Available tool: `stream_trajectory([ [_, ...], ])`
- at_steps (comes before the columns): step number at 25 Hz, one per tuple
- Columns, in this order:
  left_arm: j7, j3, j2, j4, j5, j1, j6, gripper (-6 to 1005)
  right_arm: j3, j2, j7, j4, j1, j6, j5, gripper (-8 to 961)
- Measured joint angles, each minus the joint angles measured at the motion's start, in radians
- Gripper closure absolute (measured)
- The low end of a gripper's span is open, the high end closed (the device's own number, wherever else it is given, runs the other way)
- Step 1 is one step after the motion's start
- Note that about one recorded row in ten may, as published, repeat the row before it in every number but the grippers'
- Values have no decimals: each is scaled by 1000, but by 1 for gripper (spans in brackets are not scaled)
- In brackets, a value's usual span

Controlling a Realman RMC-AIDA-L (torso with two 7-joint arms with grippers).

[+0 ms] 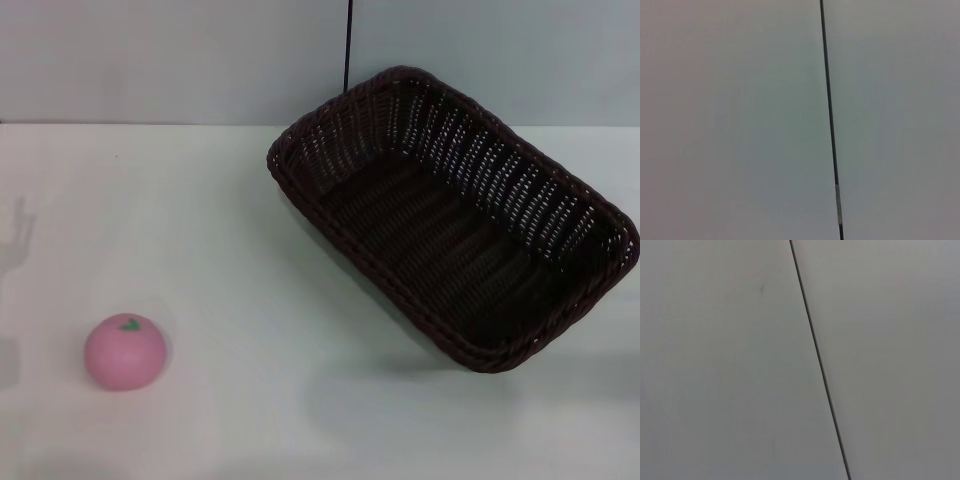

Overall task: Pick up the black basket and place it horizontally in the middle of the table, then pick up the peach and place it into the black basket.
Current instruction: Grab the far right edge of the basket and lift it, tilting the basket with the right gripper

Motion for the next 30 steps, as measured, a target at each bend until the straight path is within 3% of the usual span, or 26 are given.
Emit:
stream_trajectory([
  [11,3,0,-1,-4,0,-2,-1,165,-1,-2,7,-7,-7,-40,0,127],
  [17,-9,-5,-1,-10,-1,13,-3,165,-38,-10,131,-92,-68,-68,-59,128],
  [22,-11,-1,1,-8,0,8,-4,166,-73,-20,529,-402,-175,17,-309,129],
  [25,-11,-3,2,-11,2,8,-4,166,-65,-25,871,-688,-219,88,-529,130],
  [29,-11,0,0,-11,1,7,-15,166,-40,-32,1305,-1049,-205,115,-869,130],
  [30,-11,1,0,-11,2,6,-17,166,-31,-39,1507,-1199,-171,101,-1038,130],
])
